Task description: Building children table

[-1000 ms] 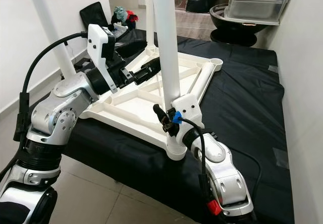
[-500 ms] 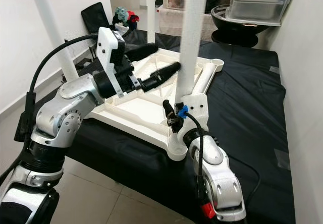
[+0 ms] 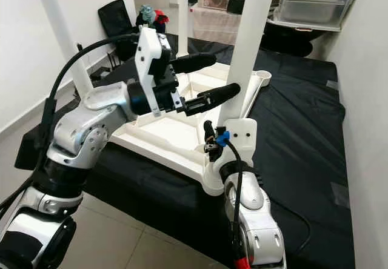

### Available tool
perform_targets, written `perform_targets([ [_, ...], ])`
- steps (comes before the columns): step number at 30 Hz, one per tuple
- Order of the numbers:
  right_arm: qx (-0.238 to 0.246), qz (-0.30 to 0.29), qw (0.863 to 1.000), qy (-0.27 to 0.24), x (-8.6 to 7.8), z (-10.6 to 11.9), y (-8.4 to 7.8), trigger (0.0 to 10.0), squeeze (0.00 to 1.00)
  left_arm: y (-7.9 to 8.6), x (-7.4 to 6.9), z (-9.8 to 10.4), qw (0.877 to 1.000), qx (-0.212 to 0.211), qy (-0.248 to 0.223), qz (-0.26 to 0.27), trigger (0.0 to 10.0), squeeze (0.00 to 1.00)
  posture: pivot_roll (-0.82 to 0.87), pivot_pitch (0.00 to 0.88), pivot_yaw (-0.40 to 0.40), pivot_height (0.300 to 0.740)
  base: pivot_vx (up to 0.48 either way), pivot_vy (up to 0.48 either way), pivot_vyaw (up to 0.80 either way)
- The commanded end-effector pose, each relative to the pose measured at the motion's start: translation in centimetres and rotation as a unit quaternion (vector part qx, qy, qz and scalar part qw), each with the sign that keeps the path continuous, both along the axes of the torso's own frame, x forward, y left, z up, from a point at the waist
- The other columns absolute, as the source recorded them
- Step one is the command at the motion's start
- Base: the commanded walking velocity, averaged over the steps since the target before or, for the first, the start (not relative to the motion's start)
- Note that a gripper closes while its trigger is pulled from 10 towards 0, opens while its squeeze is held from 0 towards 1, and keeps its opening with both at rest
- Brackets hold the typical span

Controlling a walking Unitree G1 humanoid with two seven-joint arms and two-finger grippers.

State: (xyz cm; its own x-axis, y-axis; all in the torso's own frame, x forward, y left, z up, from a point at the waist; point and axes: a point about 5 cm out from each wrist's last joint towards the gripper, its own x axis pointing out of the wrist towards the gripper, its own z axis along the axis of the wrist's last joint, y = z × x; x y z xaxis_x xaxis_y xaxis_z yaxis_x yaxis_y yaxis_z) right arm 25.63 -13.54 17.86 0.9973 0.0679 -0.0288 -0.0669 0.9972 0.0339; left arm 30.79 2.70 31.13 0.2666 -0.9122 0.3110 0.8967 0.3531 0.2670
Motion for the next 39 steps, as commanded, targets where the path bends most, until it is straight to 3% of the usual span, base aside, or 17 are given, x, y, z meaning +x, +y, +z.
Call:
perform_targets([
  [1,0.0,-0.024,0.996,0.085,-0.2,-3.0,-0.6,0.0,0.0,-0.4,0.3,0.5,1.0,0.002,0.001,0.002,10.0,0.0,-0.1,0.0,0.001,0.74,0.0,0.0,0.0],
  [7,0.002,-0.025,0.996,0.082,-0.2,-2.8,-0.3,0.0,0.0,-1.2,0.6,0.6,0.999,0.007,0.023,-0.023,10.0,0.0,-0.1,0.0,0.003,0.74,0.0,0.0,0.0],
  [10,0.003,-0.025,0.997,0.079,-0.3,-2.7,-0.1,0.0,0.0,-2.2,0.3,0.9,0.996,0.009,0.041,-0.077,10.0,0.0,-0.1,0.0,0.007,0.74,0.0,0.0,0.0],
  [13,0.004,-0.024,0.997,0.077,-0.3,-2.6,-0.1,0.0,0.0,-2.6,0.3,1.1,0.994,0.012,0.046,-0.095,10.0,0.0,-0.1,0.0,0.008,0.74,0.0,0.0,0.0],
  [14,0.005,-0.024,0.997,0.076,-0.3,-2.5,0.0,0.0,0.0,-2.7,0.4,1.1,0.994,0.016,0.047,-0.099,8.2,0.0,-0.1,0.0,0.01,0.74,0.0,0.0,0.0],
  [16,0.005,-0.024,0.997,0.076,-0.4,-2.5,0.0,0.0,0.0,-2.8,0.4,1.2,0.994,0.019,0.047,-0.101,8.2,0.0,-0.1,0.0,0.01,0.74,0.0,0.0,0.0],
  [17,0.006,-0.023,0.997,0.075,-0.4,-2.5,0.1,0.0,0.0,-2.9,0.5,1.2,0.993,0.021,0.047,-0.102,4.8,0.0,-0.1,0.0,0.011,0.74,0.0,0.0,0.0],
  [18,0.006,-0.022,0.997,0.075,-0.4,-2.4,0.1,0.0,0.0,-3.0,0.5,1.3,0.993,0.023,0.048,-0.103,2.5,0.0,-0.1,0.0,0.011,0.74,0.0,0.0,0.0],
  [19,0.006,-0.022,0.997,0.075,-0.4,-2.4,0.1,0.0,0.0,-3.0,0.5,1.3,0.993,0.023,0.048,-0.103,2.5,0.0,-0.1,0.0,0.011,0.74,0.0,0.0,0.0],
  [20,0.007,-0.021,0.997,0.075,-0.4,-2.4,0.2,0.0,0.0,-3.0,0.6,1.3,0.993,0.023,0.049,-0.103,0.0,0.0,-0.1,0.0,0.011,0.74,0.0,0.0,0.0],
  [32,0.013,-0.011,0.997,0.071,-0.4,-2.1,0.5,0.0,0.0,-3.0,0.8,1.3,0.993,0.034,0.048,-0.102,0.0,0.0,-0.11,0.0,0.011,0.74,0.0,0.0,0.0],
  [33,0.013,-0.004,0.998,0.068,-0.4,-2.0,0.6,7.9,0.0,-3.0,0.8,1.3,0.993,0.034,0.047,-0.102,0.0,0.0,-0.11,0.0,0.011,0.74,0.0,0.0,0.0],
  [34,0.013,-0.004,0.998,0.068,-0.4,-2.0,0.6,7.9,0.0,-3.0,0.8,1.3,0.993,0.034,0.047,-0.102,0.0,0.0,-0.11,0.0,0.011,0.74,0.0,0.0,0.0],
  [35,0.009,0.017,0.998,0.059,-0.3,-1.7,0.8,10.0,0.0,-2.9,0.8,1.2,0.993,0.036,0.045,-0.102,0.0,0.0,-0.11,0.0,0.01,0.74,0.0,0.0,0.0],
  [39,0.007,0.047,0.998,0.04,-0.1,-1.2,0.9,10.0,0.03,-2.9,0.7,1.1,0.993,0.037,0.045,-0.102,0.0,0.0,-0.11,0.0,0.011,0.74,0.0,0.0,0.0],
])
